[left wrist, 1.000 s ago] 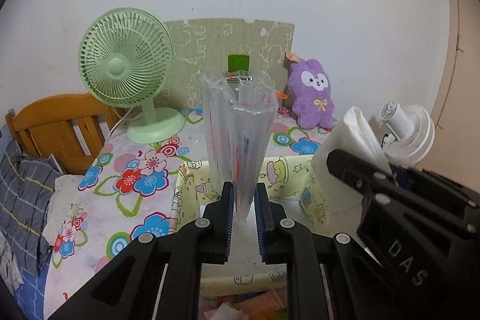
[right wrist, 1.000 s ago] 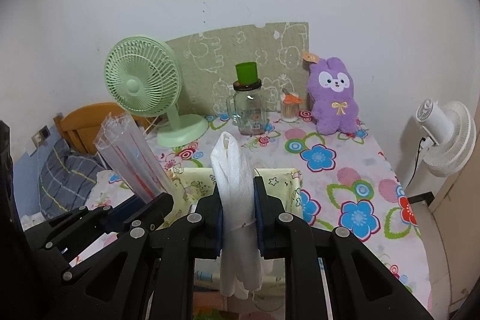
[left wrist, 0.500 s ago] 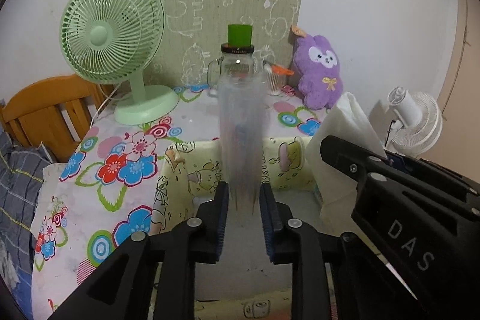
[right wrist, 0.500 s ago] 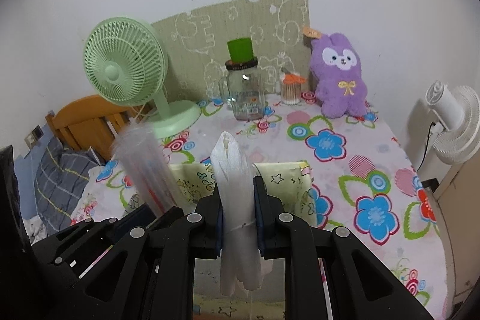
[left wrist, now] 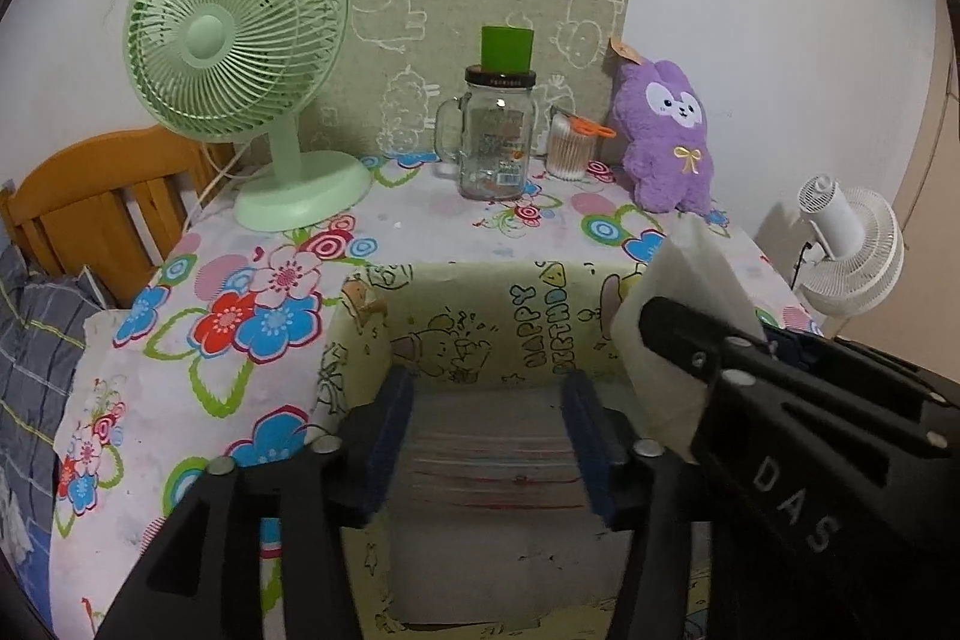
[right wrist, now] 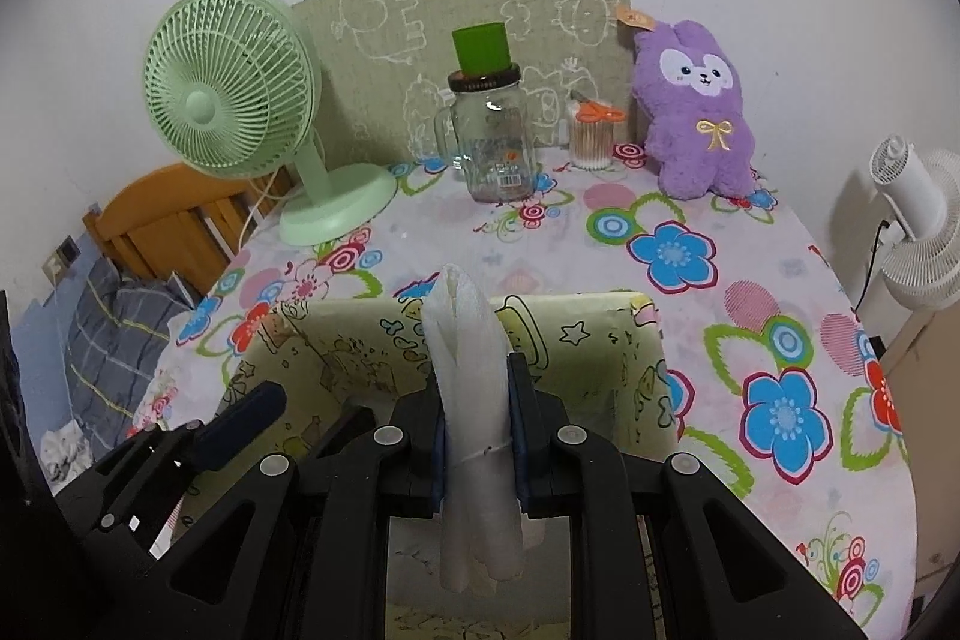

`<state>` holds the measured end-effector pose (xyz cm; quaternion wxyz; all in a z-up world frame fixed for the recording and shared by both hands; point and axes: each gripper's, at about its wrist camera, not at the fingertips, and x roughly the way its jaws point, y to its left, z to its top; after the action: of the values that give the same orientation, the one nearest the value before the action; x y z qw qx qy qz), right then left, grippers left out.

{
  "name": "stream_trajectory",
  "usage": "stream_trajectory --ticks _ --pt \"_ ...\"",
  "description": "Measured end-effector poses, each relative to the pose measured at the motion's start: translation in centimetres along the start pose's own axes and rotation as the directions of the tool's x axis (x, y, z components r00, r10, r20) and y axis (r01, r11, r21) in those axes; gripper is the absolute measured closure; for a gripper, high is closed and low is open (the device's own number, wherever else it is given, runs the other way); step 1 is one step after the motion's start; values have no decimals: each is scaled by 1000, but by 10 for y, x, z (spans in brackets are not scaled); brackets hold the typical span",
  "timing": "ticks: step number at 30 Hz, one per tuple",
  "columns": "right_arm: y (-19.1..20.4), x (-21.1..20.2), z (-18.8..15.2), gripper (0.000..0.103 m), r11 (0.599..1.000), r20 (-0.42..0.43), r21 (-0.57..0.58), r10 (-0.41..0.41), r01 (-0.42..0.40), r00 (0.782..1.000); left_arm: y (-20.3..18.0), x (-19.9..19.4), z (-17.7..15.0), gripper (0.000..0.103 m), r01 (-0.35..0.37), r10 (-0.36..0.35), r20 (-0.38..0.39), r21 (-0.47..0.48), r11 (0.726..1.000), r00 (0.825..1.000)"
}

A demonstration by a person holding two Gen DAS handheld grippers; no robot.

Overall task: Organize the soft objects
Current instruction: 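Open the left gripper dropping the straw bag into the basket while the right gripper lowers the tissue pack in, then release the tissue pack with the right gripper and withdraw both grippers from the basket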

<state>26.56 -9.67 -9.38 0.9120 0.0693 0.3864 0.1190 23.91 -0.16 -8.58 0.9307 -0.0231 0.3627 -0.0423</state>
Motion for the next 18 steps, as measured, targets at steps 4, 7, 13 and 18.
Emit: stream_trajectory --ticks 4,7,13,18 --pt "3 4 0 79 1000 -13 -14 4 -4 1000 -2 0 0 26 20 -20 -4 9 1000 1000" --pt "4 6 -1 72 1000 -24 -23 4 -5 1000 -3 -1 0 19 28 -28 -2 11 1000 1000" --pt "5 -8 1 27 999 35 -31 -12 13 999 -5 -8 1 9 10 -10 8 11 1000 1000" --pt "9 -20 2 20 998 49 -53 -16 18 999 -3 -20 4 4 -4 4 25 -12 1000 1000"
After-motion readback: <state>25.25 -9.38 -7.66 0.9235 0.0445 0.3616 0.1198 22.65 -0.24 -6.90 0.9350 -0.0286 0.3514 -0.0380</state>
